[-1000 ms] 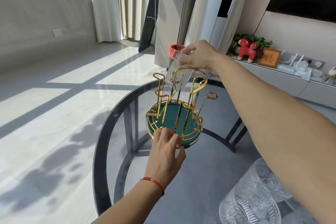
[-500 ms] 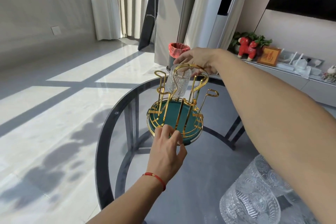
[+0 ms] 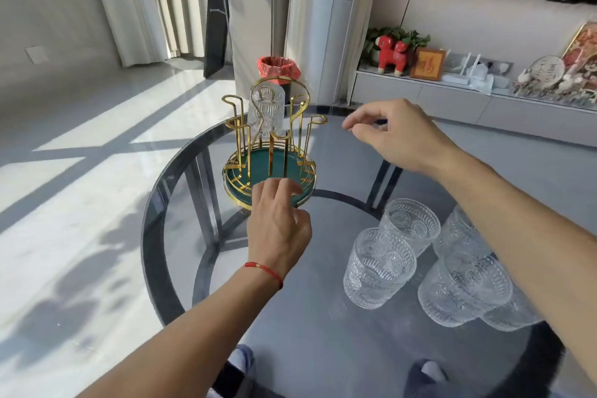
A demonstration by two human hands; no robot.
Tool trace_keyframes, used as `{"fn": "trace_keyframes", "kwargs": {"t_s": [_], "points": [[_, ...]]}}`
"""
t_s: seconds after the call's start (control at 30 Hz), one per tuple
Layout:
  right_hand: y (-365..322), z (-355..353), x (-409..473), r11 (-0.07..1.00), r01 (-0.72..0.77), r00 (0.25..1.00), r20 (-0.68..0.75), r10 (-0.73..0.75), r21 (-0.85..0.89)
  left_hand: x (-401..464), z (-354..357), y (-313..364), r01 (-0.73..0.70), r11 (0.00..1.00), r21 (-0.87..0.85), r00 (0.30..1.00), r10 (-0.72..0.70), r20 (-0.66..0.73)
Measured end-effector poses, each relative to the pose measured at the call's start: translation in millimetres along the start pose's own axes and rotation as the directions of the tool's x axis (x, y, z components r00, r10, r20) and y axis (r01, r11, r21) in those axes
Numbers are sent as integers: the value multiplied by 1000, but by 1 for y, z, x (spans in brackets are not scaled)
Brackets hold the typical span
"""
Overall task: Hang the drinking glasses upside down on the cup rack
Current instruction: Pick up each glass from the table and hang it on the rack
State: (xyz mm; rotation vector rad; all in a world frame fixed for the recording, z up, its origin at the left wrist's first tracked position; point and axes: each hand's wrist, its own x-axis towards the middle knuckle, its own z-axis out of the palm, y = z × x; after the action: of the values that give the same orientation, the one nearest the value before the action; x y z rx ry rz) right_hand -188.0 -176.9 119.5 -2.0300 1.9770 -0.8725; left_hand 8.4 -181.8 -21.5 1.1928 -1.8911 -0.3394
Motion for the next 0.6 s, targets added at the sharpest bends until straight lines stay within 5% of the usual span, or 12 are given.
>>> {"fn": "trace_keyframes", "kwargs": {"t_s": [0.1,0.17,0.33,0.47,0.6], "points": [[1,-2,-57,998,57,998,36,-56,-34,-15,-9,43,-62,918,-392,979,132,153],[4,0,-87,995,79,996,41,-77,-64,-30,-12,61,-25,869,-494,918,215,332],[14,7,-135,991,115,989,-89,-120,-67,-52,-4,73,-165,886,-432,847,352,399],[11,5,-148,972,233,946,-231,-228,-9,-51,4,74,-187,915,-358,872,322,368],[16,8,-154,982,179,951,-267,-155,67,-46,0,73,-140,940,-312,927,235,292]]}}
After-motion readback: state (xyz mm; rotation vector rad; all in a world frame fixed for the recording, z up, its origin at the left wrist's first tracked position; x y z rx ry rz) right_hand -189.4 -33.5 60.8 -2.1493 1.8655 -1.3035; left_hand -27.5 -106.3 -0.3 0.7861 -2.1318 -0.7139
